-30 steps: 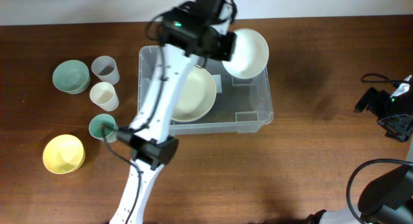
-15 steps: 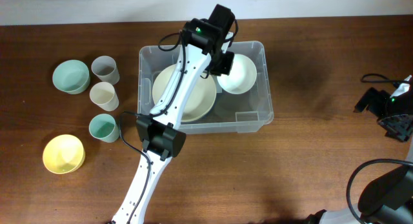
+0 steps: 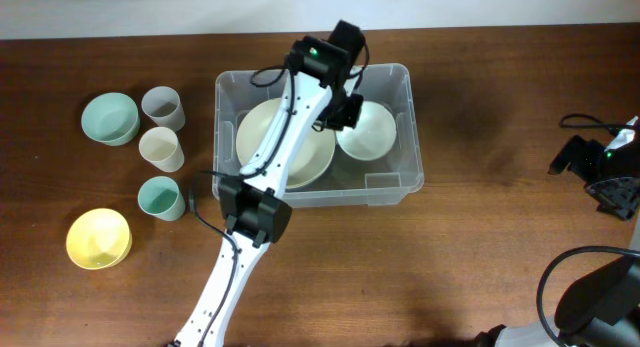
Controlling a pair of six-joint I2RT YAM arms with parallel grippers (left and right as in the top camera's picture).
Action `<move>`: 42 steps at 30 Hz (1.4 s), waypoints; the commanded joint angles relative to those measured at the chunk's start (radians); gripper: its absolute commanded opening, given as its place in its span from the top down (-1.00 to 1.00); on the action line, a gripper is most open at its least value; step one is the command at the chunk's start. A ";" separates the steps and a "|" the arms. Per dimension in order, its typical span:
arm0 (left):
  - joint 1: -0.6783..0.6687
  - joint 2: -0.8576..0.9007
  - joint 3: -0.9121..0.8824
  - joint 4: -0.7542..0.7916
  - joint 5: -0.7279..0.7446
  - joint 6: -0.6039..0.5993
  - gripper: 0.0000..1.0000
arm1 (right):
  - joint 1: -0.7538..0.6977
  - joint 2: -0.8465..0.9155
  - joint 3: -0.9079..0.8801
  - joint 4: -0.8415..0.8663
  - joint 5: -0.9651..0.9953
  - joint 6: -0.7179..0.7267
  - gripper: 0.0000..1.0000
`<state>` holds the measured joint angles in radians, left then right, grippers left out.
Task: Pack container
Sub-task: 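Lower the white bowl into the bin and open the left gripper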
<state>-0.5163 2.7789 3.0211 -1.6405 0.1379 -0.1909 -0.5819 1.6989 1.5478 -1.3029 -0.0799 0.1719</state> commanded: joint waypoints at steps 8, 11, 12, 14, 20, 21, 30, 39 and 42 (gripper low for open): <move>-0.012 0.040 0.007 0.001 0.030 0.005 0.81 | -0.001 -0.007 -0.005 0.002 -0.002 -0.007 -0.98; -0.012 0.040 0.007 0.001 0.030 0.006 0.63 | -0.001 -0.007 -0.005 0.003 -0.002 -0.007 -0.97; -0.012 0.040 0.007 0.001 0.030 0.006 0.61 | -0.001 -0.007 -0.005 0.002 -0.002 -0.007 -0.98; -0.012 0.040 0.007 0.003 0.030 0.006 0.57 | -0.001 -0.008 -0.005 0.002 -0.002 -0.007 -0.98; -0.006 0.038 0.011 0.016 0.030 0.006 0.51 | -0.001 -0.007 -0.005 0.002 -0.002 -0.007 -0.98; -0.003 0.035 0.014 0.017 0.031 0.006 0.51 | -0.001 -0.007 -0.005 0.003 -0.002 -0.007 -0.98; 0.051 -0.034 0.118 0.028 0.030 0.006 0.02 | -0.001 -0.007 -0.005 0.003 -0.002 -0.007 -0.98; 0.194 -0.241 0.117 -0.028 -0.092 0.003 -0.84 | -0.001 -0.007 -0.005 0.002 -0.002 -0.007 -0.98; 0.282 -0.317 0.117 -0.047 -0.117 -0.026 -0.99 | -0.001 -0.007 -0.005 0.002 -0.002 -0.007 -0.98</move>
<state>-0.3351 2.5881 3.1104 -1.6752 0.0937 -0.1970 -0.5819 1.6989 1.5478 -1.3029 -0.0799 0.1719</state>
